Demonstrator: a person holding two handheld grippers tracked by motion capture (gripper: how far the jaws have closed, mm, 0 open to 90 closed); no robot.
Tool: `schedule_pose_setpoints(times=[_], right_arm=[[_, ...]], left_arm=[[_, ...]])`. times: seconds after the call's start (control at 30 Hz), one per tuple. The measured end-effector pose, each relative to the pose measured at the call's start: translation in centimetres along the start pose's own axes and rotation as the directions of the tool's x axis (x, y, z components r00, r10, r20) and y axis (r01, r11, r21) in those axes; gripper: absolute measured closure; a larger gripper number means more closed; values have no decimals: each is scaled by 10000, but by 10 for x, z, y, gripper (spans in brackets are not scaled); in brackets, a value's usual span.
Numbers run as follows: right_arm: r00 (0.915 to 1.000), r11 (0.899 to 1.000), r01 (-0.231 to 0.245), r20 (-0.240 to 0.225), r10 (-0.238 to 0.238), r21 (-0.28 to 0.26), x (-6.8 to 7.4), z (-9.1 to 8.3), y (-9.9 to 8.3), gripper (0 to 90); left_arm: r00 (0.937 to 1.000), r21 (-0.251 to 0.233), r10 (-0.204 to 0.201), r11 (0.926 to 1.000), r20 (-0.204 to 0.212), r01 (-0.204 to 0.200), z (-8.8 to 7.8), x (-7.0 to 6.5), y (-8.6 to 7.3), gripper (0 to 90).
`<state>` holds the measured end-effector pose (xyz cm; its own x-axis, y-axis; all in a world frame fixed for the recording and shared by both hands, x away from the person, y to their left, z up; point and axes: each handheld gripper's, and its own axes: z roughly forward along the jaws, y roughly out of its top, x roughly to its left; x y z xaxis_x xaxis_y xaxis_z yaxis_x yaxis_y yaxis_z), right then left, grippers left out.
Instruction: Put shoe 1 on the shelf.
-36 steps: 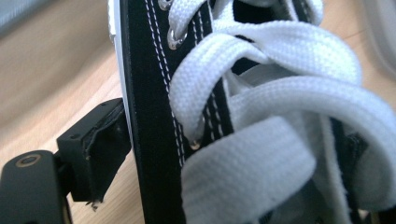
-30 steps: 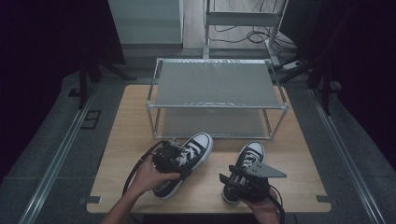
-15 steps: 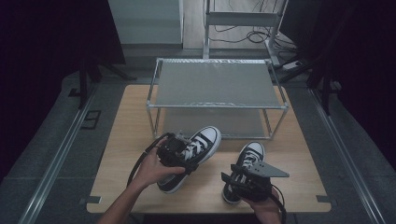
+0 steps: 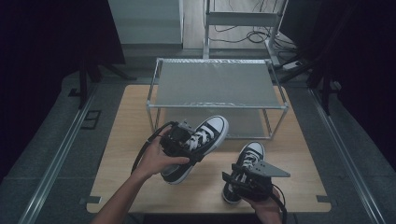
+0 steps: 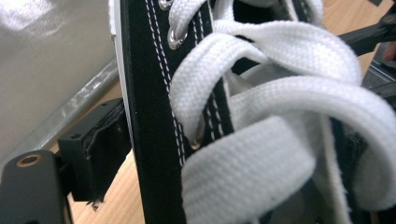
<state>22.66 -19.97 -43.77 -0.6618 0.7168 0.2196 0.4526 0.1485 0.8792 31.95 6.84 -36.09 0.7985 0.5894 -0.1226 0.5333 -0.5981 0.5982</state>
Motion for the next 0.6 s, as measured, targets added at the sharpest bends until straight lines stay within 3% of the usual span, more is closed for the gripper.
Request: schedule_pose_setpoints(times=[0.23, 0.6], right_arm=[[10000, 10000, -29, 17, 29, -11, -1, 1, -1, 476], [10000, 10000, -30, -15, 30, 57, -1, 3, -2, 476]], left_arm=[[9997, -48, 225, 9997, -52, -225, -8, -1, 18, 137], [9998, -129, 177, 9998, 92, -176, -15, 2, 44, 137]])
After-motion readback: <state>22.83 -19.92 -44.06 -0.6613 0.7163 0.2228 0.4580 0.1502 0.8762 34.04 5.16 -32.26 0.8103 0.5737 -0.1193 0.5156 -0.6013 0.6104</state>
